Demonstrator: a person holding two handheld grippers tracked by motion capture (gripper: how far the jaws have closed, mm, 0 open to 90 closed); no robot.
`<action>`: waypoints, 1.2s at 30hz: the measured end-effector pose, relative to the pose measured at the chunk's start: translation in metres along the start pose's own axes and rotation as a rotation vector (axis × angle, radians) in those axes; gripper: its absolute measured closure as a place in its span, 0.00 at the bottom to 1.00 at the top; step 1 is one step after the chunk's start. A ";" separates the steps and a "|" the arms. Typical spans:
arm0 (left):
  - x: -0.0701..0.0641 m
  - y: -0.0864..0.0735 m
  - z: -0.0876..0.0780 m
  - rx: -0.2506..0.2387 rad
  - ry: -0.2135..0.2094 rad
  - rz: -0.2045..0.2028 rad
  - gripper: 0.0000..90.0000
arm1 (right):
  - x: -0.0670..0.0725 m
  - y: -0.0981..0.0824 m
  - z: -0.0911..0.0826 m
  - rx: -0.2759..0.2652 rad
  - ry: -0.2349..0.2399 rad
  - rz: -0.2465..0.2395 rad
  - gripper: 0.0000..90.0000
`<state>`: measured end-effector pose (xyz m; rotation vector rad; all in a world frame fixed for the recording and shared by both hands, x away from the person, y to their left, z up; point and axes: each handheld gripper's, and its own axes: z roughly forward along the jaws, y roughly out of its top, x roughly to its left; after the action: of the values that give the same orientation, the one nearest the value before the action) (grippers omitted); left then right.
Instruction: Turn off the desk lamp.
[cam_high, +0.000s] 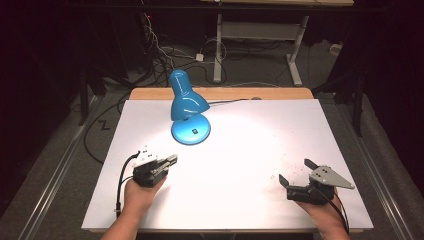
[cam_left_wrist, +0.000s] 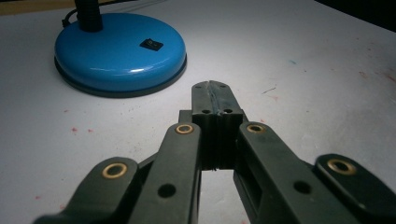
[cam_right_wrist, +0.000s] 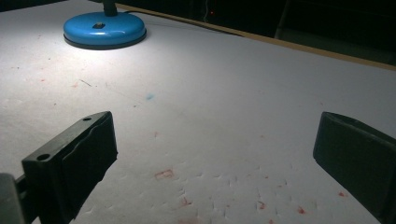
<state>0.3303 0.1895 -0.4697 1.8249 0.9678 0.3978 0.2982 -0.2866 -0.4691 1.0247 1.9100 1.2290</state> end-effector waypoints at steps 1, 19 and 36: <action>0.001 0.003 0.003 -0.007 0.003 0.007 0.97 | 0.000 0.000 0.000 -0.001 0.001 -0.002 0.00; 0.013 0.025 0.036 -0.008 0.039 0.047 0.97 | -0.002 0.001 -0.001 -0.005 0.001 0.012 0.00; 0.025 0.034 0.068 0.002 0.044 0.044 0.98 | -0.002 0.001 -0.001 -0.008 -0.004 0.015 0.00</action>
<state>0.4043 0.1606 -0.4741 1.8489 0.9596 0.4658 0.2986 -0.2883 -0.4680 1.0386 1.8955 1.2416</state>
